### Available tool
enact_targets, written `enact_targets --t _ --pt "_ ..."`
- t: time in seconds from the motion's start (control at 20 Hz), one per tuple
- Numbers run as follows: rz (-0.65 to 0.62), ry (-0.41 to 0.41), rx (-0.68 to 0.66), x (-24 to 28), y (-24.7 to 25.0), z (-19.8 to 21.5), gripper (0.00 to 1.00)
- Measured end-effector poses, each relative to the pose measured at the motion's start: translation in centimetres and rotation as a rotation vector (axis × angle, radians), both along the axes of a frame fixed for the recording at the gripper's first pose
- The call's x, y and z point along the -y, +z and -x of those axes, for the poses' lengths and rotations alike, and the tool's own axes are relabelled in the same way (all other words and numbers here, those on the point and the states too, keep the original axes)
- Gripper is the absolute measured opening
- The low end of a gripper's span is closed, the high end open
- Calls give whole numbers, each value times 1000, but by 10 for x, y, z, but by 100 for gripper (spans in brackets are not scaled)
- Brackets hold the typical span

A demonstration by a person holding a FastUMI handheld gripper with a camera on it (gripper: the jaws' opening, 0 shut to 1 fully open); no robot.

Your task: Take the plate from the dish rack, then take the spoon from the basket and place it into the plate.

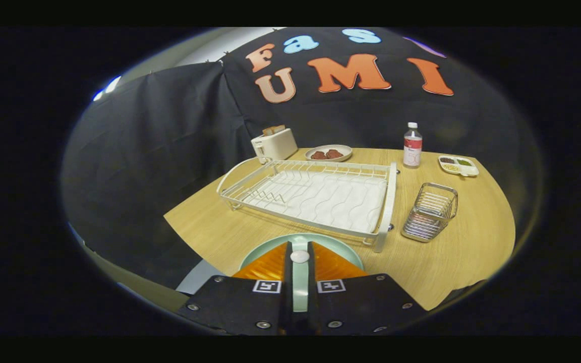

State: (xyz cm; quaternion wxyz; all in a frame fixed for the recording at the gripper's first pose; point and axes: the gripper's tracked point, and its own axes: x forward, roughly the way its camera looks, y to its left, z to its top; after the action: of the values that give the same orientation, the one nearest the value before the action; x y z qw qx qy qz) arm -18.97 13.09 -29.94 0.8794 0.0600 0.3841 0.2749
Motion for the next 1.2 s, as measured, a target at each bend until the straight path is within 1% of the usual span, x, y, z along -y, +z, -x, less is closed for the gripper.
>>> enact_targets --t 0.15,0.3,0.6,0.8,0.85,0.95,1.0,1.15,1.2 --pt "-3 13 -69 6 -15 12 13" --pt "39 18 -113 18 -31 23 15" --pt "79 2 -217 27 -59 40 19" --pt "102 -3 -251 33 -67 45 22" --pt "91 -4 -262 32 -67 47 23" --pt "70 -11 -289 31 -67 50 29" --pt "71 -18 -283 33 -65 48 34" --pt "74 -53 -217 39 -47 31 39" --pt "70 -71 -193 41 -39 23 42"
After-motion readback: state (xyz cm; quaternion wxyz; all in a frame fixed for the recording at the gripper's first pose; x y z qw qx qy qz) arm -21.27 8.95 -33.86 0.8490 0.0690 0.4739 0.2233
